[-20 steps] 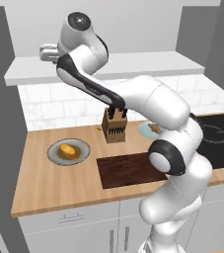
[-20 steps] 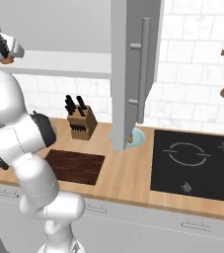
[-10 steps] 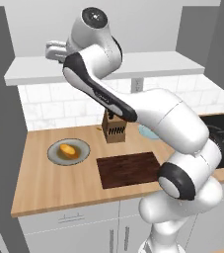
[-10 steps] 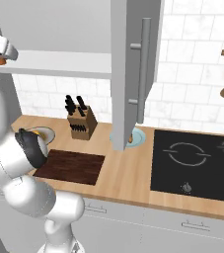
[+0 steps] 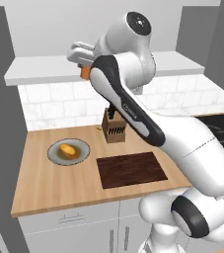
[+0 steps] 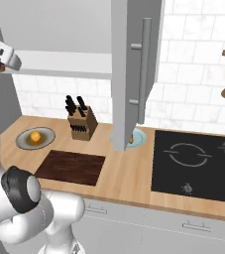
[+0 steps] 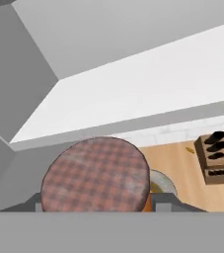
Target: From the different types of pastries on the counter, select a croissant and place it on the cutting board. Then retrieve a jar of jam from the cabinet and place it alongside the croissant on the cutting board.
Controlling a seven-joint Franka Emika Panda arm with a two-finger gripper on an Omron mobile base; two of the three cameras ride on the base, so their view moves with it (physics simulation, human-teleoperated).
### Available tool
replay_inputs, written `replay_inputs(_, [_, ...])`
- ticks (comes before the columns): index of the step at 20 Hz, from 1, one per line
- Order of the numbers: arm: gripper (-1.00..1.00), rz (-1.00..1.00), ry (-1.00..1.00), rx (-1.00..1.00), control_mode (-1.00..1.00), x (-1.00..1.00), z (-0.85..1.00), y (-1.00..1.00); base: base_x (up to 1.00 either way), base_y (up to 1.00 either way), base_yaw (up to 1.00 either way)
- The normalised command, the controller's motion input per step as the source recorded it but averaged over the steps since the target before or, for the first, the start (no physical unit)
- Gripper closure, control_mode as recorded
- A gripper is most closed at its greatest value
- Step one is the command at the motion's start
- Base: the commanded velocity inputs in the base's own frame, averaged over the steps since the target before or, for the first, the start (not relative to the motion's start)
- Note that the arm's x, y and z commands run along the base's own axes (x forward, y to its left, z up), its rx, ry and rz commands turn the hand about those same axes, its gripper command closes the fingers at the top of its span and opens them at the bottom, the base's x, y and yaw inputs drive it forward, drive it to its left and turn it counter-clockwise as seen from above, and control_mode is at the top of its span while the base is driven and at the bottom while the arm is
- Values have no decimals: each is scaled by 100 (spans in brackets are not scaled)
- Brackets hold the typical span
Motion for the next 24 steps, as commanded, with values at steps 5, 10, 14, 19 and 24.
replay_inputs(5, [100, 10, 4, 4, -100, -24, -5, -12, 0, 0, 0])
replay_inputs(10, [100, 10, 11, 1, -100, -16, -7, -16, 0, 0, 0])
replay_inputs(14, [100, 13, 28, -1, -100, -29, -26, -9, 0, 0, 0])
replay_inputs(19, [100, 10, 9, -11, -100, -44, -38, 0, 0, 0, 0])
replay_inputs(24, [100, 9, 1, -9, -100, -51, -44, 0, 0, 0, 0])
